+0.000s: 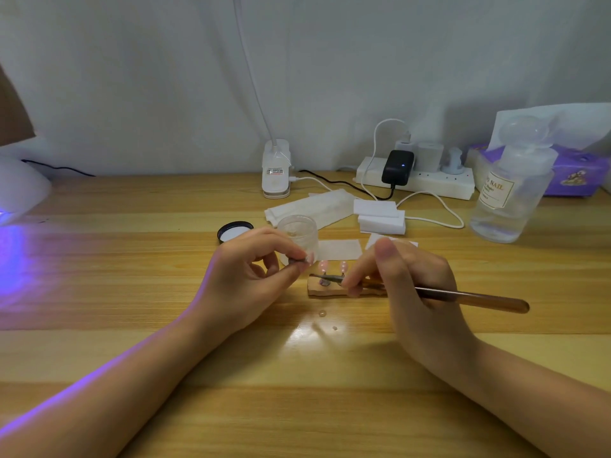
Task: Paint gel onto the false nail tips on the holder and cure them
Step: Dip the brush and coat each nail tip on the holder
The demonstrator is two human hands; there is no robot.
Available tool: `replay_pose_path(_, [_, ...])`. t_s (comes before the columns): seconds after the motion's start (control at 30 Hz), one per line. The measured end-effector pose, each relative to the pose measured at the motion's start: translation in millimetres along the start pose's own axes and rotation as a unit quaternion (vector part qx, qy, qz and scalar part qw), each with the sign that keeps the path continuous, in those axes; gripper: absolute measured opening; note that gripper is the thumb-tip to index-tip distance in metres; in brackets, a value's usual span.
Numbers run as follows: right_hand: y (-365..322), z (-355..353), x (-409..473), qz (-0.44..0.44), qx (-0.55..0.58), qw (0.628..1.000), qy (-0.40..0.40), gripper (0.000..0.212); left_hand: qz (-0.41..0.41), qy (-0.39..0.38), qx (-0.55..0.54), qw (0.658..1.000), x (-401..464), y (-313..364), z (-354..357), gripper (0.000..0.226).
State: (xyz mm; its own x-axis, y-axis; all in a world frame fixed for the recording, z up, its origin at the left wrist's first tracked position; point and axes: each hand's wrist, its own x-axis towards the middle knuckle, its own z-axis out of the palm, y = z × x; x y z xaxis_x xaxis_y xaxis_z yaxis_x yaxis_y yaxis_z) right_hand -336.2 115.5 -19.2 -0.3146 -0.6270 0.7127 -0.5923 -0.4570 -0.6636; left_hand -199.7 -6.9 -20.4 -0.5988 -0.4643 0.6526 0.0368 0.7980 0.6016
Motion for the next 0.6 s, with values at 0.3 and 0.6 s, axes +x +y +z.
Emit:
replay_pose_path(0.3, [1.7, 1.2, 1.2, 0.02, -0.008, 1.0, -0.016, 0.042, 0.012, -0.011, 0.016, 1.0, 0.6, 1.3, -0.7, 0.018])
replay_pose_path(0.6, [-0.6, -0.2, 1.4, 0.032, 0.01, 0.999, 0.0, 0.038, 0.013, -0.004, 0.019, 1.0, 1.0, 1.4, -0.4, 0.012])
